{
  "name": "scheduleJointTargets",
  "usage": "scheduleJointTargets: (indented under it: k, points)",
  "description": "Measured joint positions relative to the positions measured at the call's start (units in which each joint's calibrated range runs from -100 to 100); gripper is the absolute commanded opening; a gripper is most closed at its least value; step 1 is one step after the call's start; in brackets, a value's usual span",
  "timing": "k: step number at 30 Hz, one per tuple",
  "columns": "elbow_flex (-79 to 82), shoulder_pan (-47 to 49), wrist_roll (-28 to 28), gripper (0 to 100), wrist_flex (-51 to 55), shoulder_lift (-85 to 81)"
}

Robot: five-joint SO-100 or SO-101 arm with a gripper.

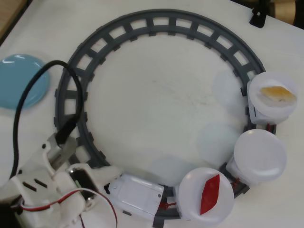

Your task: Pick up the sushi from the Shinkansen and put it on the blue dish

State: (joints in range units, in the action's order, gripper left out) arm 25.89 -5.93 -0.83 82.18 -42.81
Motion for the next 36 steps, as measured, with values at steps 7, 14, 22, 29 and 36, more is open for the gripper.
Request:
scheduleJointTargets:
  k: [7,14,22,29,36]
  points:
    - [-2.47,-5.80,-1.40,20,0.00,0.00]
    - [-2.47,-7.68,-6.73,20,0.00,0.00]
    - [-2.47,-8.50,-12.05,20,1.09,0.00]
    - [-2.47,-8.75,-7.76,20,1.09,0.00]
    - [-2.47,-1.06,-3.41,20,0.76,0.00]
